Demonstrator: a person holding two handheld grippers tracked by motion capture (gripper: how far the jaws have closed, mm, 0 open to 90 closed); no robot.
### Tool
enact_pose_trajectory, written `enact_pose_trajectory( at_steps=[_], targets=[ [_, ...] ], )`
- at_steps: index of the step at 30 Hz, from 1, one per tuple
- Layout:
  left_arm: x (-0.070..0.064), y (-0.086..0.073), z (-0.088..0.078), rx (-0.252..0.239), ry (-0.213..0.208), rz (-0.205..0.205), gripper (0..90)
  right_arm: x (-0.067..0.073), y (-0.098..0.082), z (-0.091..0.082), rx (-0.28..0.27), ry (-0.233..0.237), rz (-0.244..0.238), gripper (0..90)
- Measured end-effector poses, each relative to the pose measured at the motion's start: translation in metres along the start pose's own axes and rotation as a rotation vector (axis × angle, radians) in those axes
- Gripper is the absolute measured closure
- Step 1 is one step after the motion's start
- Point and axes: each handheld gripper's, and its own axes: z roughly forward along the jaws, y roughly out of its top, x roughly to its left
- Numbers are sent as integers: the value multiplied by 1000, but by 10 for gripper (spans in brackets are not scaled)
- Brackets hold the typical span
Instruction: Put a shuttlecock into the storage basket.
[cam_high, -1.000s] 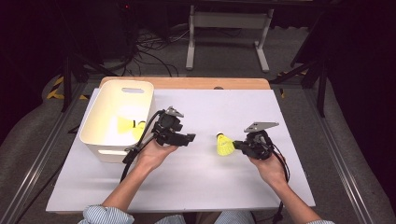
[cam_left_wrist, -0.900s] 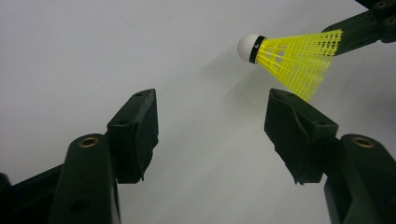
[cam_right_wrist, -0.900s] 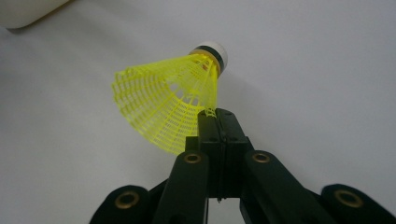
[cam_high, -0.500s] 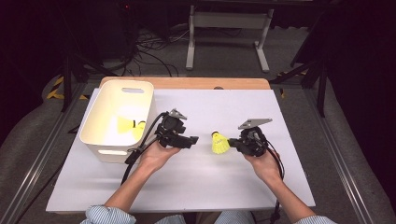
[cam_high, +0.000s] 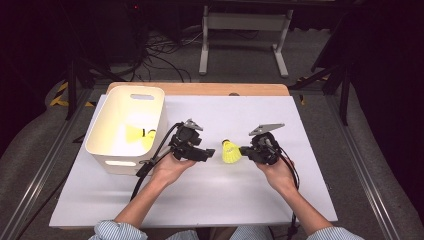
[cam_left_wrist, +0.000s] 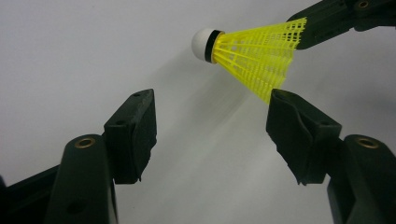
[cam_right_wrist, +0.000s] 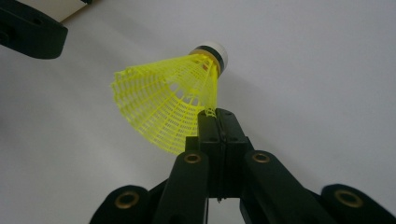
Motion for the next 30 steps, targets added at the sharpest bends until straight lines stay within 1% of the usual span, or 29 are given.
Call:
enact_pose_trajectory(
  at_steps=[4, 5, 6, 7, 8, 25, 30],
  targets=[
    [-2, -1, 2, 1, -8, -2, 342, 3, 5, 3, 7, 5, -8, 900],
    [-2, -1, 2, 2, -7, 2, 341, 5, 6, 3, 9, 5, -2, 900],
    [-2, -1, 2, 5, -7, 3, 341, 5, 6, 4, 9, 5, -8, 900],
    [-2, -1, 2, 4, -10, -1, 341, 6, 7, 4, 11, 6, -3, 900],
    [-2, -2, 2, 6, -10, -2, 341, 6, 8, 5, 11, 7, -9, 900],
    [-5, -2, 6, 12, -22, 8, 341, 15, 17, 9, 25, 13, -30, 900],
    [-4, -2, 8, 17, -17, 9, 342, 18, 20, 10, 23, 20, -37, 900]
  ],
)
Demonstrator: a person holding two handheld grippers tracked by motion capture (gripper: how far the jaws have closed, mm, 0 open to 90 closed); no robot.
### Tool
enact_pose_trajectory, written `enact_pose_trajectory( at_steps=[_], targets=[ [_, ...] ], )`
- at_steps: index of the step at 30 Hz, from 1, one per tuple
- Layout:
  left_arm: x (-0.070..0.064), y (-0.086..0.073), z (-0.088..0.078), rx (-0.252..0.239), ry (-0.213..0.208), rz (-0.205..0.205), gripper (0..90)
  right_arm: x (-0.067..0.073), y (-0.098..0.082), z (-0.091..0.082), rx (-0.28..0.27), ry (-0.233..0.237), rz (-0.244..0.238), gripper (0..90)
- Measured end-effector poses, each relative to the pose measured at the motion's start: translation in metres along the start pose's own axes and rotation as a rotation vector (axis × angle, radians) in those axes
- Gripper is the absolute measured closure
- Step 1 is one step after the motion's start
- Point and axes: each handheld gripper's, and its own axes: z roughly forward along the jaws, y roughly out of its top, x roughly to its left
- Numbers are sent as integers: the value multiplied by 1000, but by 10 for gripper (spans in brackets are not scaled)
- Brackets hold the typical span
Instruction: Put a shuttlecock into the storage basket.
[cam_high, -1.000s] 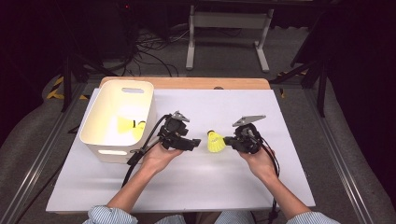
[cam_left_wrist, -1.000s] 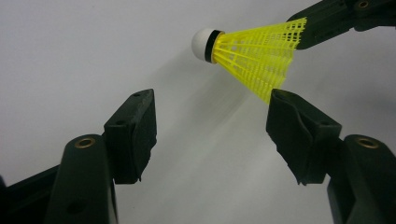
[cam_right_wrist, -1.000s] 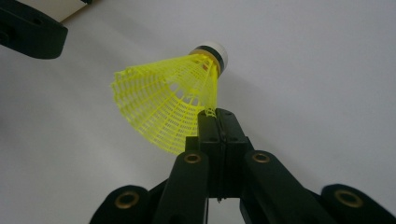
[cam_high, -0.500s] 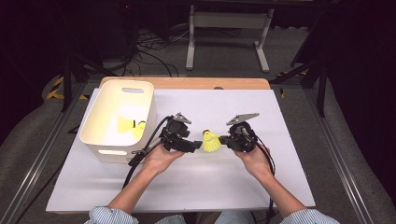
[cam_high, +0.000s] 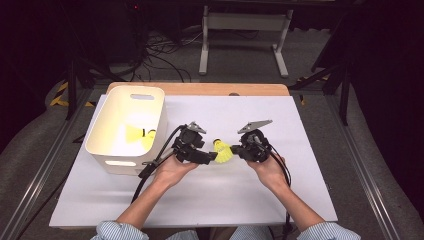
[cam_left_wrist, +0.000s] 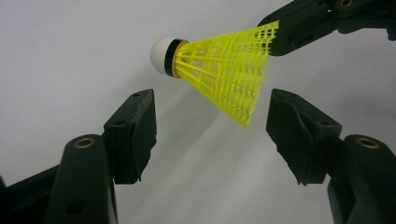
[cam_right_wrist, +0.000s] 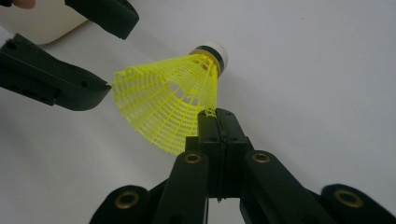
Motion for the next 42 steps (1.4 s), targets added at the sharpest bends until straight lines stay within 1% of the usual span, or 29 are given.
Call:
enact_pose_trajectory(
  at_steps=[3, 6, 9, 13, 16, 25, 31, 42],
  targets=[
    [1, 0, 1, 5, 3, -4, 345, 2, 1, 0, 2, 3, 4, 900],
    [2, 0, 3, 9, 5, -12, 351, 4, 2, 1, 1, 9, -1, 900],
    [4, 0, 4, 18, 15, -13, 360, 6, 3, 1, 1, 15, -10, 900],
    [5, 0, 6, 22, 18, -25, 381, 7, 3, 1, -3, 20, -16, 900],
    [6, 0, 7, 26, 24, -23, 409, 8, 3, 0, -4, 26, -18, 900],
    [7, 1, 7, 30, 22, -18, 541, 11, 4, 0, -10, 37, -26, 900],
    [7, 1, 7, 30, 22, -14, 654, 12, 4, 1, -14, 47, -34, 900],
    [3, 1, 5, 30, 56, 3, 825, 14, 4, 3, -21, 55, -35, 900]
  ],
)
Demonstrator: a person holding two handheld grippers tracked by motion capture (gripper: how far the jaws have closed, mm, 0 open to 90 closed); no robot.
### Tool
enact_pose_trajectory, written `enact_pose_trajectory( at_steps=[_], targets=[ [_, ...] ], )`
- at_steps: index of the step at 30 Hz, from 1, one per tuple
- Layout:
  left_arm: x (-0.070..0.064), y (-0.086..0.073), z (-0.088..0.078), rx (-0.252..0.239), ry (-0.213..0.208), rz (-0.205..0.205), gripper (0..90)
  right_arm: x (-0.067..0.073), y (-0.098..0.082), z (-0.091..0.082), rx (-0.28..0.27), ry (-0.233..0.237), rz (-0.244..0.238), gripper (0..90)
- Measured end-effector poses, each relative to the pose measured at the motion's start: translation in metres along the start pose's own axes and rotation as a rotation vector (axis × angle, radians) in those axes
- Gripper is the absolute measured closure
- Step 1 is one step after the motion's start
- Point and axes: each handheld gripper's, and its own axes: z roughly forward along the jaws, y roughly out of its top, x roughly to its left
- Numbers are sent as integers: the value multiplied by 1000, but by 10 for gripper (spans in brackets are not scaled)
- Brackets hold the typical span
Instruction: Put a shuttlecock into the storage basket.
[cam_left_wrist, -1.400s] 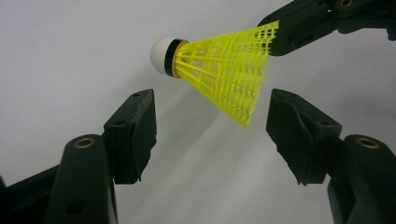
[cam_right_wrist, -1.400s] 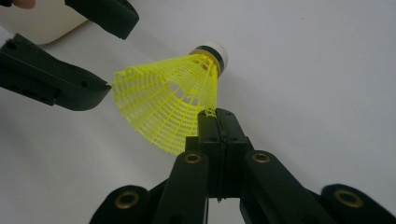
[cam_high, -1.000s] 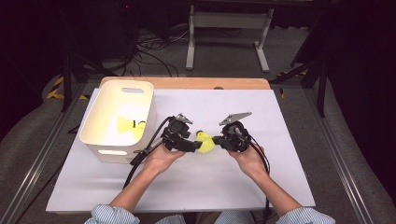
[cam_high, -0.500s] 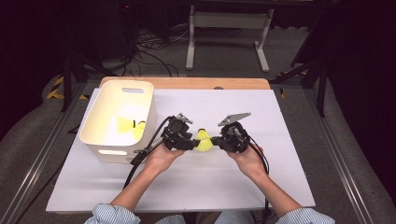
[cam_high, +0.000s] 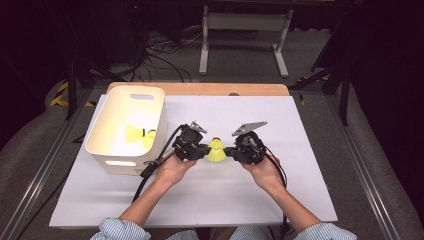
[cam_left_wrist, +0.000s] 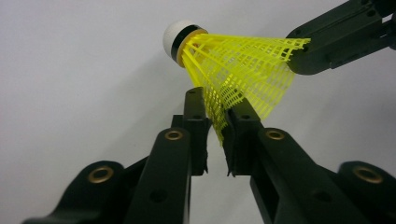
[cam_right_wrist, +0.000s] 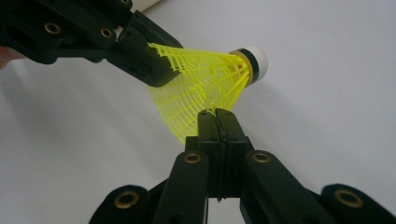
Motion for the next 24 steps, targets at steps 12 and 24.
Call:
enact_pose_trajectory(
  at_steps=[12, 24],
  targets=[
    [0, 2, 0, 15, 40, 19, 891, 1, -2, 2, -22, 18, 6, 827],
    [2, 2, -3, 21, 56, 22, 893, 1, -9, -8, -76, 16, 1, 573]
  ],
)
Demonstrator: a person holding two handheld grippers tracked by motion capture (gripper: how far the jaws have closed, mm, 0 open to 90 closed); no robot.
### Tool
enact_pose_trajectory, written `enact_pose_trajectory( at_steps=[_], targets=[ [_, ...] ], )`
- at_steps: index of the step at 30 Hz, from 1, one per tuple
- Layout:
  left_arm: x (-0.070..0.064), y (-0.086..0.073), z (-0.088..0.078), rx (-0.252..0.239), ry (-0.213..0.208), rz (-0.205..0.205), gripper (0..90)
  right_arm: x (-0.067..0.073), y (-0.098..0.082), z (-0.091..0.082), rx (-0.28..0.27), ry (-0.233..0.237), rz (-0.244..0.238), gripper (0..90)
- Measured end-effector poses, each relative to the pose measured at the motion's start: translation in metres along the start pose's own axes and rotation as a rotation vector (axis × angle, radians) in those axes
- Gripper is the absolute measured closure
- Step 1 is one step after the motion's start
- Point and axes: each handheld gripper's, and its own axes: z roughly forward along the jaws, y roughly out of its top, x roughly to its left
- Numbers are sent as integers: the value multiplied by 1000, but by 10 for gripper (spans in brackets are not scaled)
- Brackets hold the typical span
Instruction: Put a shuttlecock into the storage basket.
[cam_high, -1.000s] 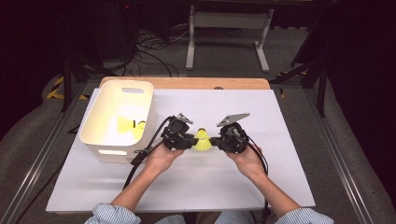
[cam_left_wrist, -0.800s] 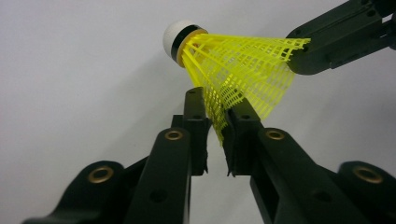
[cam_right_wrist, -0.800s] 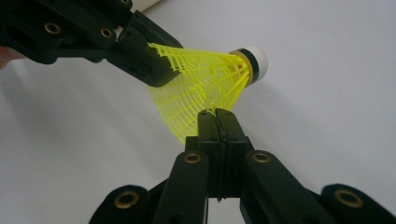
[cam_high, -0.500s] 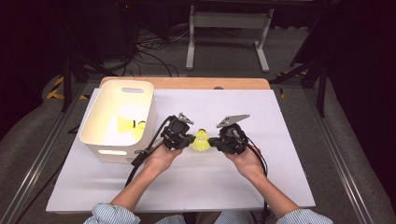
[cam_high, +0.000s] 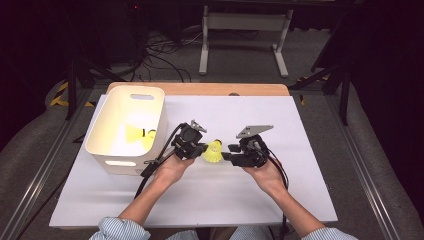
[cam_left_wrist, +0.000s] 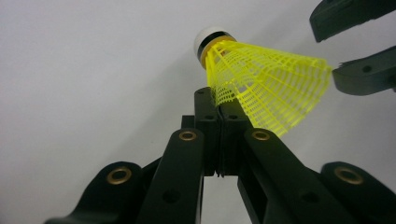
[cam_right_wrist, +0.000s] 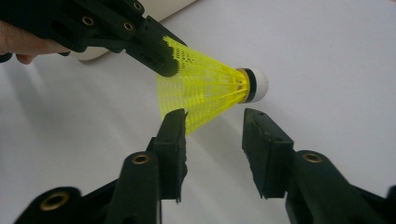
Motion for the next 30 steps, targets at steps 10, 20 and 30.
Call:
enact_pose_trajectory(
  at_steps=[10, 20, 30],
  targets=[
    [2, 0, -4, 1, 8, 6, 893, -9, -16, -13, -61, -49, 14, 364],
    [3, 1, -10, -6, -9, -4, 893, -13, -30, -27, -115, -102, -6, 283],
    [5, 2, -15, -9, -16, -16, 893, -21, -45, -38, -148, -124, 3, 235]
  ],
)
